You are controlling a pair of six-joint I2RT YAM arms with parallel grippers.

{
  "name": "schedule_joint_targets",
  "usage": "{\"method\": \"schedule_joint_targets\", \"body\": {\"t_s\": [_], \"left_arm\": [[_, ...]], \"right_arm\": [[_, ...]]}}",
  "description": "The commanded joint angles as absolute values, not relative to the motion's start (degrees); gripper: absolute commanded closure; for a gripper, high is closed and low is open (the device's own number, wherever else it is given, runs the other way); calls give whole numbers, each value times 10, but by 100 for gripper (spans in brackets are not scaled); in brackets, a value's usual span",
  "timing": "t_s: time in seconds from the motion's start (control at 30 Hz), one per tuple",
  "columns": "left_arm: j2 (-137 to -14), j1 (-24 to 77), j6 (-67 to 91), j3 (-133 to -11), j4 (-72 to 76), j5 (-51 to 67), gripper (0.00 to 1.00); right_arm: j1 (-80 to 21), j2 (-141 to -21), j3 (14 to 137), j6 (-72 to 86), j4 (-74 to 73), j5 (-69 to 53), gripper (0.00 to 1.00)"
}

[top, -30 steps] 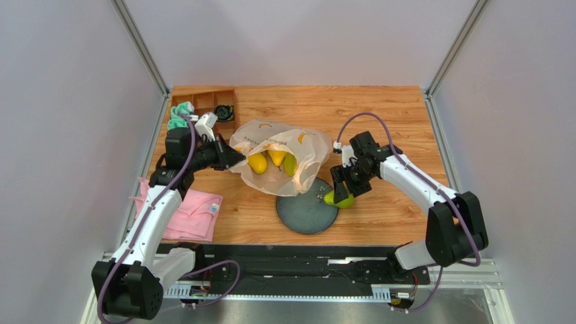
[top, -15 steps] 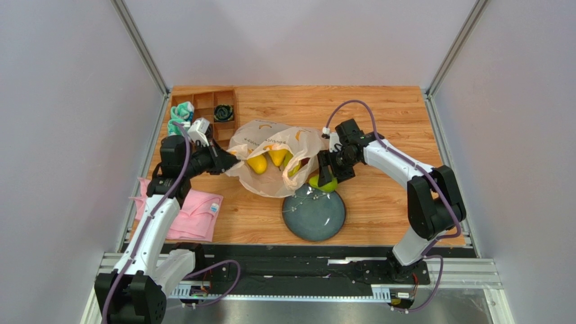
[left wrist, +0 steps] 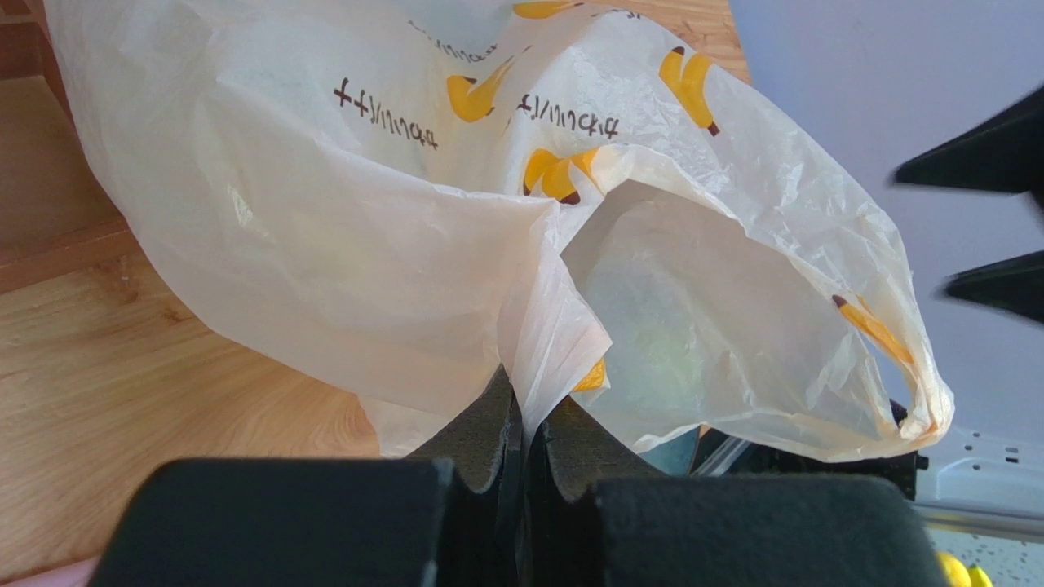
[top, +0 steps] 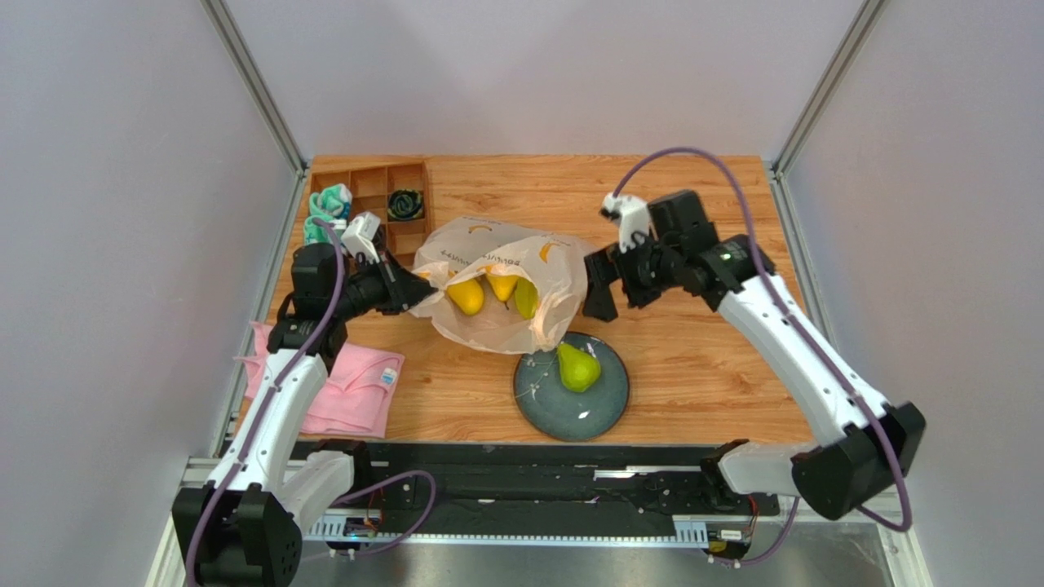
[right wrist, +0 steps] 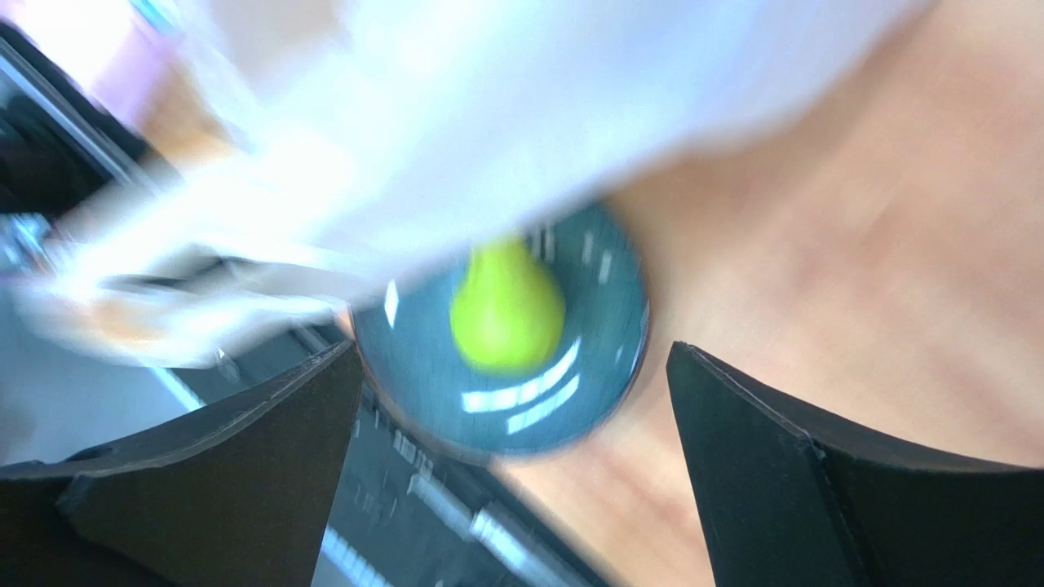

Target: Take the fake fruits out of the plastic bag

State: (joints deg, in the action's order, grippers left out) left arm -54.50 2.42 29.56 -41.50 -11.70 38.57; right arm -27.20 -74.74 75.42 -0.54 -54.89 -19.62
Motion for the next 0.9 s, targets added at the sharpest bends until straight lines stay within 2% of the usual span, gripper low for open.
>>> {"method": "schedule_joint_targets", "body": {"t_s": [0.0, 0.13, 0.37, 0.47, 0.63, 0.87], "left_arm": [[-562, 19, 287, -437, -108, 401, 94], [-600, 19, 246, -485, -160, 431, 94], [-641, 16, 136, -553, -260, 458, 94], [-656, 3, 109, -565, -286, 456, 94], [-661, -11, 94, -584, -316, 454, 94], [-603, -11, 208, -541, -262, 510, 100]], "right_arm": [[-293, -747, 868, -82, -475, -209, 2], [-348, -849, 988, -101, -448, -236, 15], [-417, -970, 1001, -84, -376, -265, 34], [-428, -1008, 988, -34, -345, -246, 37], [-434, -1057, 968, 33, -309, -206, 39], [-466, -1138, 994, 63, -313, -122, 31]]}}
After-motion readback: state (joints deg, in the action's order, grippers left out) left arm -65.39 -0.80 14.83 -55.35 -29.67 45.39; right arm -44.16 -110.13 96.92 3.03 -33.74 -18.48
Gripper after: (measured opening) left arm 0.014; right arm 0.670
